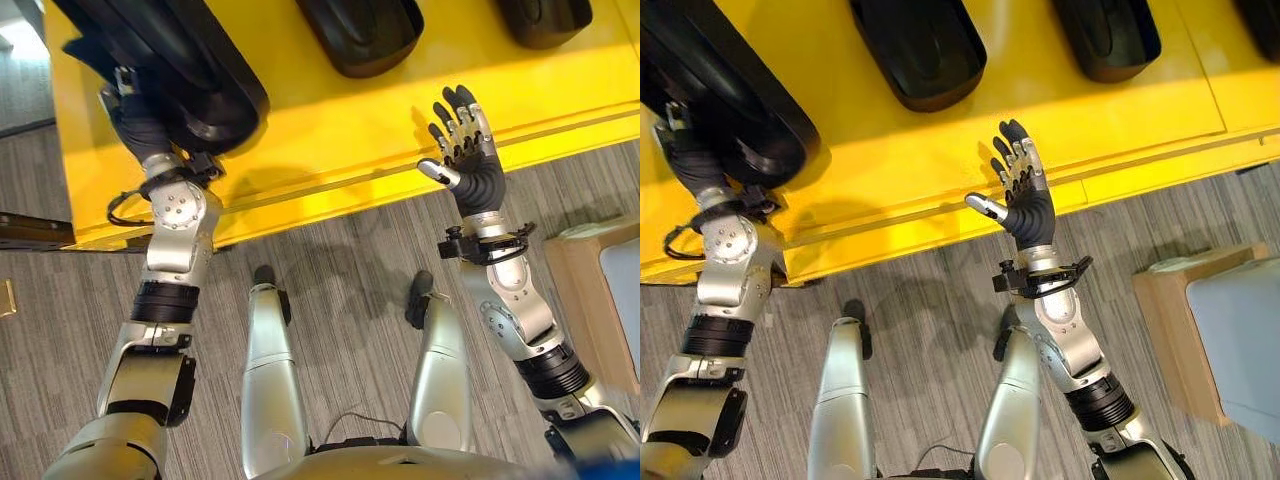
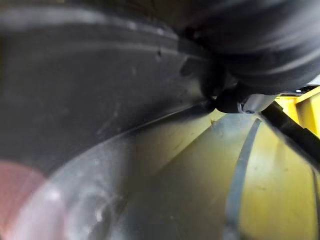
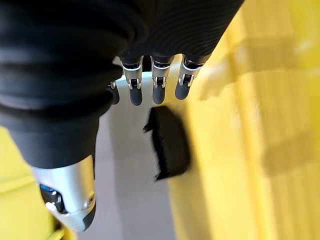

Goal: Move parts from the plastic box to the shelf.

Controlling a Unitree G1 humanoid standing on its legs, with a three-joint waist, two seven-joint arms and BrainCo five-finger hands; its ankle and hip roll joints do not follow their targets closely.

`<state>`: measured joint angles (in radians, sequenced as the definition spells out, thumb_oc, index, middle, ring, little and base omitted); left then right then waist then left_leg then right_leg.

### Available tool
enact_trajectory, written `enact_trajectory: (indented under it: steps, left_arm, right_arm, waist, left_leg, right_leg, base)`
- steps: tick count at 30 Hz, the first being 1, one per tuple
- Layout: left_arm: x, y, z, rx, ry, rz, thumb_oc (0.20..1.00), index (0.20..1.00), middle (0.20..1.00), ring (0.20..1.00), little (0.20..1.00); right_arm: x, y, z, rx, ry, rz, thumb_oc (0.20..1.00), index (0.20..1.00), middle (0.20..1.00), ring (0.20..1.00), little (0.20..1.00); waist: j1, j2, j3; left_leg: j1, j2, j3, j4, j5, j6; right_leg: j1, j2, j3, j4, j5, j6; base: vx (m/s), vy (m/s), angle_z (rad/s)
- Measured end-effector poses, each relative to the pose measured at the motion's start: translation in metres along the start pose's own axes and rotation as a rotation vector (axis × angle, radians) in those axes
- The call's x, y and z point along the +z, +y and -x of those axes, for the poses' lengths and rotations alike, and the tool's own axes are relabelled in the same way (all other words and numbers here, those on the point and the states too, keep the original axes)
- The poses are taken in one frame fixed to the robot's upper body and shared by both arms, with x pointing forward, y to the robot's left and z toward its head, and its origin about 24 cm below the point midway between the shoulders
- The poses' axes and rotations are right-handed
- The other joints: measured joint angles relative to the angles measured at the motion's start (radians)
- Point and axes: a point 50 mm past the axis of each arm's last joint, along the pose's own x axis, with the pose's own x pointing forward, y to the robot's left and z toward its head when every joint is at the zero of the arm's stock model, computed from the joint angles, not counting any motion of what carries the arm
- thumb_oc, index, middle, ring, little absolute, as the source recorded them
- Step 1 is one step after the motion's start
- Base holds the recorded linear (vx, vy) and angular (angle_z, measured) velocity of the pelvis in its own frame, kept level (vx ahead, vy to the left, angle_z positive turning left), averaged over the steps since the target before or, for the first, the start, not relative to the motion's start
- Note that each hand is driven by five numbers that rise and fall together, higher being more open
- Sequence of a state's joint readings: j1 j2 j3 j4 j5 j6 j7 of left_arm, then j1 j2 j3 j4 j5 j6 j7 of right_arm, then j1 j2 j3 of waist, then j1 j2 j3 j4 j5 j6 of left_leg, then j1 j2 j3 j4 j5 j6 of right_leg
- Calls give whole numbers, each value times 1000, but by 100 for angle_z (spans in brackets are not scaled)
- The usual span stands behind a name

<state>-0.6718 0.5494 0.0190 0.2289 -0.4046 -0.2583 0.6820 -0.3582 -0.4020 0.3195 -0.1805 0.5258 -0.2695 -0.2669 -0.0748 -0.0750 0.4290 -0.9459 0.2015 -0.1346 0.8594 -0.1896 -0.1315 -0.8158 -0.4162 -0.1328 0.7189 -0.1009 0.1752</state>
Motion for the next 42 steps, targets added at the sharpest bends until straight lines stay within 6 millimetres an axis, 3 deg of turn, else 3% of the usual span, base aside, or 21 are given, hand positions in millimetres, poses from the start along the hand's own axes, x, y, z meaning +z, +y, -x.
enact_trajectory:
  steps: [5, 8, 13, 16, 21, 23, 26, 30, 42]
  left_arm:
    - [20, 15, -20, 36, -92, -47, 200, 200, 200, 200, 200]
    - [20, 17, -24, 50, -91, -59, 200, 200, 200, 200, 200]
    - [-7, 34, -35, 45, 19, -213, 200, 200, 200, 200, 200]
    - [-21, 59, -46, 22, 97, -405, 200, 200, 200, 200, 200]
    - [-22, 64, -55, -44, 142, -495, 200, 200, 200, 200, 200]
    - [-26, 66, -51, -61, 157, -499, 200, 200, 200, 200, 200]
    - [-52, 77, -22, 20, 263, -316, 200, 200, 200, 200, 200]
    - [-64, 87, -16, 75, 334, -261, 200, 200, 200, 200, 200]
    - [-77, 79, 10, 107, 398, -62, 200, 200, 200, 200, 200]
  right_arm:
    - [1, -7, 3, -31, -6, 3, 1000, 1000, 1000, 1000, 1000]
    - [-1, -11, 7, -46, 3, 7, 1000, 1000, 1000, 1000, 1000]
    - [-18, -20, 35, -68, 112, 1, 1000, 1000, 1000, 1000, 1000]
    - [-28, -25, 53, -88, 182, -27, 1000, 1000, 1000, 1000, 1000]
    - [-29, -23, 54, -55, 190, -38, 1000, 1000, 1000, 1000, 1000]
    - [-29, -23, 53, -53, 189, -38, 1000, 1000, 1000, 1000, 1000]
    - [-32, -23, 53, -53, 207, -39, 1000, 1000, 1000, 1000, 1000]
    - [-32, -21, 51, -46, 206, -42, 1000, 1000, 1000, 1000, 1000]
    - [-39, -17, 55, -42, 251, -46, 1000, 1000, 1000, 1000, 1000]
  waist:
    - [-21, -11, -26]
    - [-23, -12, -32]
    - [-34, -13, -132]
    - [-46, -7, -194]
    - [-37, -4, -207]
    - [-26, -3, -208]
    - [-11, 2, -209]
    - [-13, 26, -223]
    - [9, 33, -228]
  left_leg:
    - [-55, 8, 3, 53, -36, -5]
    - [-55, 8, 12, 71, -50, -5]
    - [-87, 5, 18, 100, -79, 5]
    - [-87, 4, 22, 84, -82, 5]
    - [-84, 3, 23, 81, -82, 4]
    - [-79, 2, 22, 78, -82, 4]
    - [-24, 1, 22, 51, -79, 1]
    - [-14, 3, 17, 49, -79, 1]
    - [15, 2, 16, 49, -79, 1]
  right_leg:
    - [-58, 3, 15, 34, -3, 0]
    - [-60, -3, 22, 49, -8, -4]
    - [-83, -6, 34, 42, -20, 4]
    - [-83, -5, 33, 17, -17, 10]
    - [-81, -7, 32, 27, -22, 9]
    - [-80, -8, 32, 32, -27, 9]
    - [-35, -9, 28, 31, -41, 10]
    - [-20, -9, 21, 29, -43, 9]
    - [9, -9, 22, 29, -44, 9]
  base:
    - [17, 12, -7]
    - [0, 0, 0]
    - [35, 16, -3]
    - [55, 8, -3]
    - [29, -14, 4]
    - [35, -16, 1]
    - [25, -15, 6]
    - [0, 0, 0]
    - [0, 0, 0]
